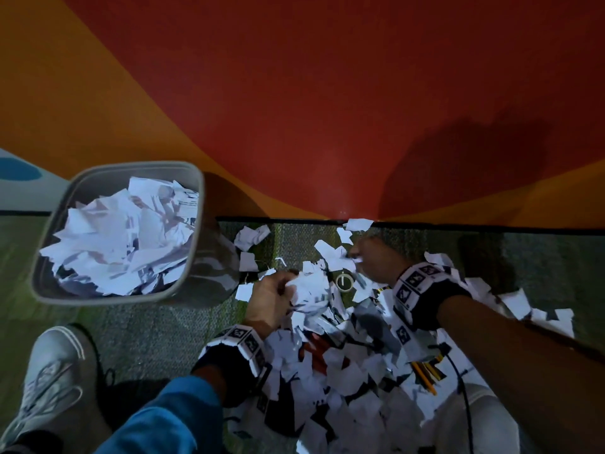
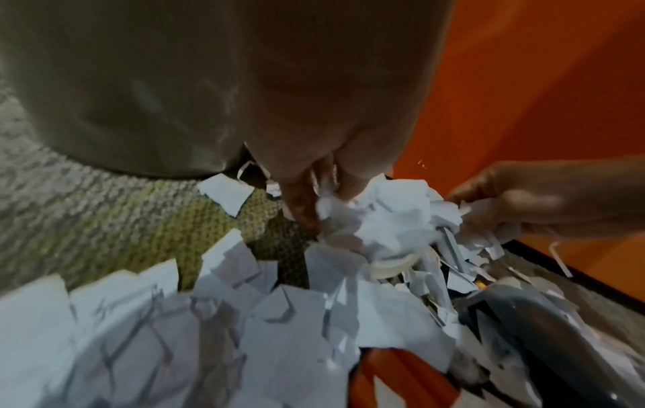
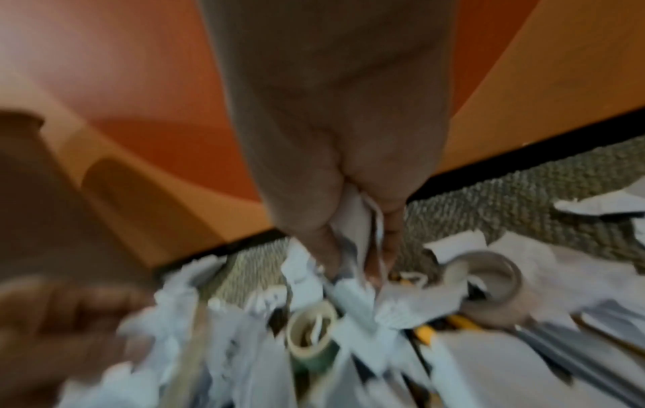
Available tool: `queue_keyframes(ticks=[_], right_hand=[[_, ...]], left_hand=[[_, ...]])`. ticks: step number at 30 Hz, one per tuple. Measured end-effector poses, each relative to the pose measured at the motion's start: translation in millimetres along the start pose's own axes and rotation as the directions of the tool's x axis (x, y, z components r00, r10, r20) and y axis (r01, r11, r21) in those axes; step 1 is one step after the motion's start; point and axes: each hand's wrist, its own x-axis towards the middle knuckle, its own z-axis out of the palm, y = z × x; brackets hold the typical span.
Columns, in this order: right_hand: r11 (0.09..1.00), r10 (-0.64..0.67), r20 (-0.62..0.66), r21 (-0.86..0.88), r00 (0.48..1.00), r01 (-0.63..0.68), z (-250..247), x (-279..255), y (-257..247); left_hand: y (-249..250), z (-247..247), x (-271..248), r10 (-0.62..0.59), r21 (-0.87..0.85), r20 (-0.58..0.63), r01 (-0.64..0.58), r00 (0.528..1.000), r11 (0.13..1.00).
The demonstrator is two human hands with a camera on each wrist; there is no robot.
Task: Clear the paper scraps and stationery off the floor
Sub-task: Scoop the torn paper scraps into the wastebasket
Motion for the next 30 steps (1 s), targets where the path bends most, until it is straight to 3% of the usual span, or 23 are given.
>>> queue_keyframes(ticks=[4,6,9,11,14,18,21,26,28,30], right_hand=[[0.997,0.045,-0.106,-0.057,0.993,-0.051,13.9,7.2,3.8],[0.997,0.077,-0.136,-0.009,0.988,-0.079,18.5,14.2,3.2],[0.997,0.078,-0.114,0.034,0.99,-0.075,26.3,16.0,-4.8],[0.998,0.038,-0.008,-0.054,0.999,-0.038,32.4,13.2,-17.3],[0.966,-0.068,-0.033,-0.251,0.997,0.058,45.5,11.3,-42.5],[0.954,-0.192,-0.033,-0.24,0.981,0.179,61.4,12.2,-49.9],[0.956,-0.224,-0.026,-0.2,0.974,0.214,64.1,12.7,-47.4],[0.986,-0.125,0.004,-0.107,0.992,0.125,48.3,14.6,-44.1],[0.994,-0.102,-0.06,-0.041,0.993,0.1,38.6,22.6,-43.7],[0.992,-0.118,-0.089,0.025,0.989,0.121,29.4,28.9,-56.5]], left_hand=[[7.9,-12.3,2.0,0.222,0.379,-0.041,-0.191,0.974,0.906],[17.0,-9.2,-2.7,0.271,0.448,-0.021,-0.234,0.962,0.863],[22.4,2.1,-8.8,0.041,0.533,0.091,-0.083,0.995,0.842],[21.3,8.7,-13.7,0.001,0.631,0.113,-0.072,0.994,0.772],[23.6,18.7,-17.4,0.14,0.612,0.137,-0.195,0.981,0.767],[6.4,25.7,-16.1,0.236,0.57,0.124,-0.264,0.964,0.778],[2.7,26.5,-17.9,0.153,0.511,0.12,-0.193,0.981,0.838],[15.5,18.7,-5.5,0.113,0.313,0.08,-0.133,0.99,0.94],[9.5,15.0,-3.9,0.106,0.201,0.025,-0.108,0.994,0.973],[2.3,9.3,-12.8,0.14,0.058,-0.106,-0.135,0.984,0.989]])
